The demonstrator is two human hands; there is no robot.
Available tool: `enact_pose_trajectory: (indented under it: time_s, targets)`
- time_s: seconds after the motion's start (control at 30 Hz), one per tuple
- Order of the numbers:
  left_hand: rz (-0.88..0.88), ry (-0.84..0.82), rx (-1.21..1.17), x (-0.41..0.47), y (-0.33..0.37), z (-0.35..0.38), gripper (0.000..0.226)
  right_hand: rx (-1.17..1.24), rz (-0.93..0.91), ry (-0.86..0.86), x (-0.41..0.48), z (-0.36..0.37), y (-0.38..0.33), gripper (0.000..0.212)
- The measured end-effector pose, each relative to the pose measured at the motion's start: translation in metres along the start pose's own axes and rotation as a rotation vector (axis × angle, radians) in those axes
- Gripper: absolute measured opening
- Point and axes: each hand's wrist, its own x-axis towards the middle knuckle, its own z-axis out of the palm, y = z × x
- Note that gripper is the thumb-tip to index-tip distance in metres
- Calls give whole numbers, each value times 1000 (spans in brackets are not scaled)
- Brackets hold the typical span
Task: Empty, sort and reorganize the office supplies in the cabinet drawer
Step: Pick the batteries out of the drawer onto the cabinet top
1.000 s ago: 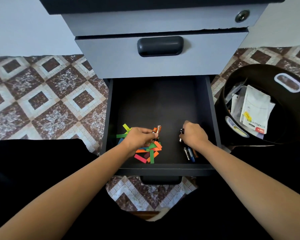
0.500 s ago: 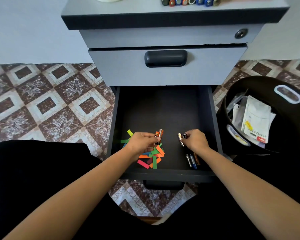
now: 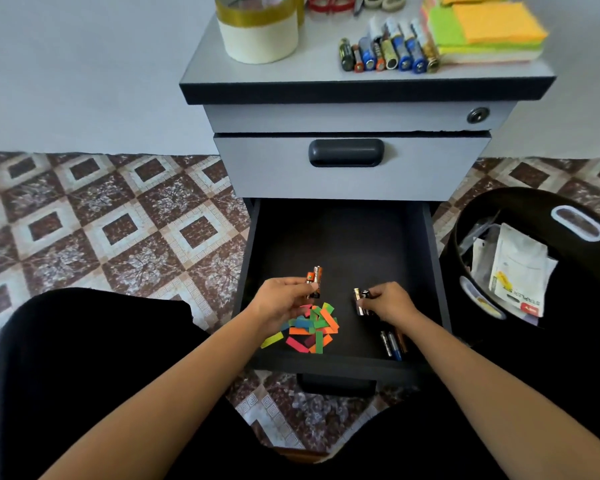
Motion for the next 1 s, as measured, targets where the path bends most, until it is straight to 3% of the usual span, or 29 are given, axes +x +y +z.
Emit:
enact_pose_trajectory:
  time_s: [0.1,0.17,0.2,0.27,0.37,0.73,0.87,1.0]
  targets:
    - [21,0,-42,-5,6,-3,8,254,-35,-38,-13,-6,-14,15]
    - [48,-1,-60,-7,13,-5,10,426,-64,-36,-24,-13,-25,3]
    - [65,1,-67,-8,16,-5,13,489,-79,-31,-28,-17,-30,10]
    - [104,6,-76,-11,26,-3,18,583,-106,-11,-34,-27,-39,18]
    - [172,-8,-77,-20,42,3,19,673,-181,25,-51,-43,-56,11]
    - [529,-63,150,-59,138,26,19,578,-452,263,-109,-131,-140,6]
    - [701,-3,267,-73,189,37,6,486,-505,357,-114,-164,-181,6]
    - [795,63,347,-75,241,45,12,411,-533,401,-108,-191,-220,14]
